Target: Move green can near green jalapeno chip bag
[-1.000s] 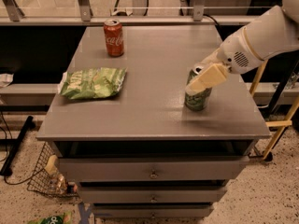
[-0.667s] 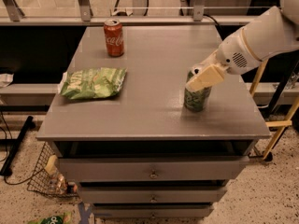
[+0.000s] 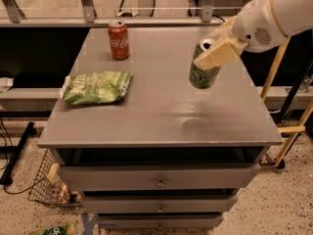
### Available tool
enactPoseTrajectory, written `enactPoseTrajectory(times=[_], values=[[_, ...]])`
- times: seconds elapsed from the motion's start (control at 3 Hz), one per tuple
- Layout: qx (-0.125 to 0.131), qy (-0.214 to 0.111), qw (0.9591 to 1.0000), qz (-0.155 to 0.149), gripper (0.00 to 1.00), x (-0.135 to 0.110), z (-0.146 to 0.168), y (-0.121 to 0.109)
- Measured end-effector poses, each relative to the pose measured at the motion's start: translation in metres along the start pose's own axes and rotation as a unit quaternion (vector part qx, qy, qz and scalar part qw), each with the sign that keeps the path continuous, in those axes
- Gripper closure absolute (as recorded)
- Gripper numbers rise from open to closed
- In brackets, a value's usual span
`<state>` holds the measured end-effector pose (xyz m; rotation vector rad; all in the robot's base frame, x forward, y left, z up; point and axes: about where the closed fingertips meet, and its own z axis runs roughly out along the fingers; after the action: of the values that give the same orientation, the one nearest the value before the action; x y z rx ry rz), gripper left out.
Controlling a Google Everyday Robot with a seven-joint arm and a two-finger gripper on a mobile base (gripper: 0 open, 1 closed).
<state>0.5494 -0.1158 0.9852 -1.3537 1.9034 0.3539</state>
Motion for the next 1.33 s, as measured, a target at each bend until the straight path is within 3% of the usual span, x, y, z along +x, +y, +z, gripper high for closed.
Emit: enactPoseTrajectory(times=[0.33, 0.67, 1.0, 1.33], values=[[0.0, -0.001, 1.0, -0.006, 1.0, -0.002, 0.0, 0.0], [-0.049, 0.006, 0.9986, -0.018, 1.0, -0.006, 0.023, 0.017], [-0.158, 0.007, 0.982, -0.103, 1.0, -0.047, 0.068, 0.084], [-0.204, 0.008, 0.9674, -0.15, 1.0, -0.068, 0.087, 0.122]])
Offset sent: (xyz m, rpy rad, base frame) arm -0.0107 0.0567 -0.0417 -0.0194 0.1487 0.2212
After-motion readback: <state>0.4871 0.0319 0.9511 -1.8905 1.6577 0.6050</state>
